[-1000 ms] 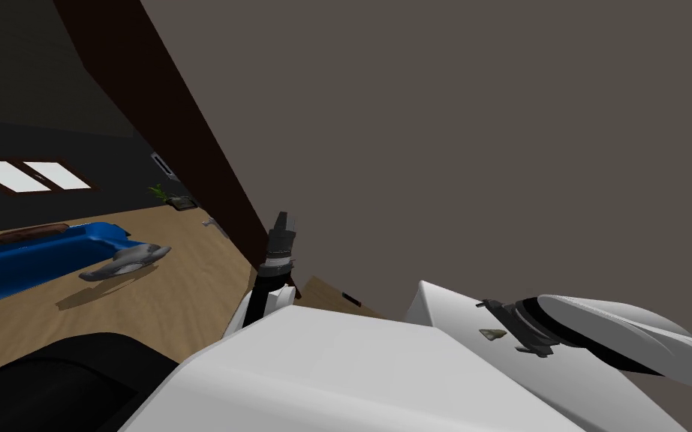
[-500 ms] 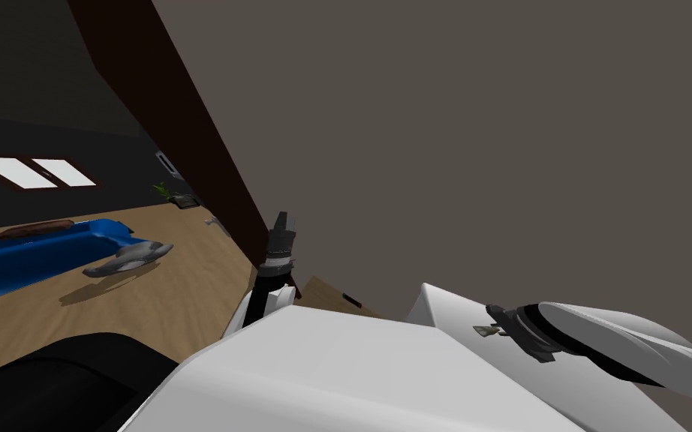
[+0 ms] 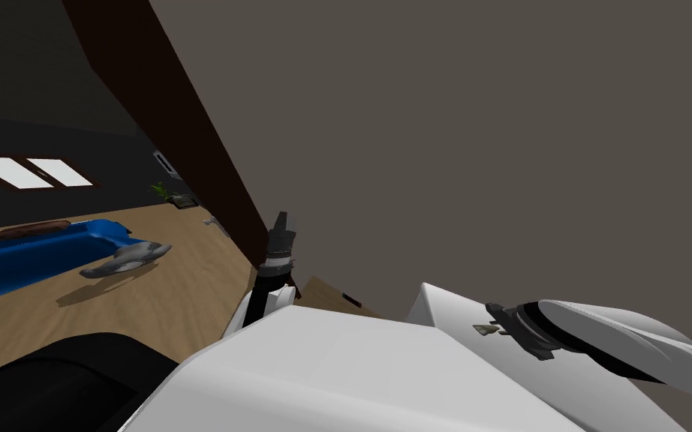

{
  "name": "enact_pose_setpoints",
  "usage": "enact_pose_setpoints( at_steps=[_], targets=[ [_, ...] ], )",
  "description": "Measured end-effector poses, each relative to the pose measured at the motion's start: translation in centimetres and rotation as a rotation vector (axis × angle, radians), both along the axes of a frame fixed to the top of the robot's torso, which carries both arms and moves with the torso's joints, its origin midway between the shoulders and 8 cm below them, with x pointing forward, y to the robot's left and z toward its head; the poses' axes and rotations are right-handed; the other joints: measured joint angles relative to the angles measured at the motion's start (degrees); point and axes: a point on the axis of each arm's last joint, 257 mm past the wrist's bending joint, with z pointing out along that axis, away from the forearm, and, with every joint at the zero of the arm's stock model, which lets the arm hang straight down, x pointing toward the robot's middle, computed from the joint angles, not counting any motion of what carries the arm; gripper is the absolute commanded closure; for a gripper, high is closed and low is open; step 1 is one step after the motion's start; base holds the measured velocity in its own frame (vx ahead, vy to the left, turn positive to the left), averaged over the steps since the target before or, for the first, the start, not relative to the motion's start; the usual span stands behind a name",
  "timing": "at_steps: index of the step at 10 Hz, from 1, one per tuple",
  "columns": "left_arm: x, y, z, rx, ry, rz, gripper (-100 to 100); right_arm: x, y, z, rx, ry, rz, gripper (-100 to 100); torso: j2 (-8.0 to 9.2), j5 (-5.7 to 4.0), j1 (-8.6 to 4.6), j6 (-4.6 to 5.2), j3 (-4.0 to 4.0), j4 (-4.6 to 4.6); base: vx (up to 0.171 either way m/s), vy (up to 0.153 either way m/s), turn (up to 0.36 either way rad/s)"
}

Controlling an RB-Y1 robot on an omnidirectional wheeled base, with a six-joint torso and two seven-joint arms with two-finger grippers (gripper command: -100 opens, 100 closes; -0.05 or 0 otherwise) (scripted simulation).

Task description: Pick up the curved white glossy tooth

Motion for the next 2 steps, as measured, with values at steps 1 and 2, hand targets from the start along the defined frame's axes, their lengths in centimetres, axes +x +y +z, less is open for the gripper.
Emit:
enact_pose_setpoints(
  at_steps=[1, 2],
  targets=[
    [0.00, 0.00, 0.00, 0.000, 0.000, 0.000, 0, 0.45, 0.26, 0.80, 0.002, 0.001, 0.005, 100, 0.06, 0.00, 0.00, 0.00, 0.03, 0.01, -0.011, -0.009, -0.007],
    [0.00, 0.00, 0.00, 0.000, 0.000, 0.000, 0, 0.49, 0.29, 0.91, 0.002, 0.002, 0.005, 0, 0.04, -0.05, -0.01, 0.00, 0.02, 0.00, 0.000, 0.000, 0.000]
  ],
)
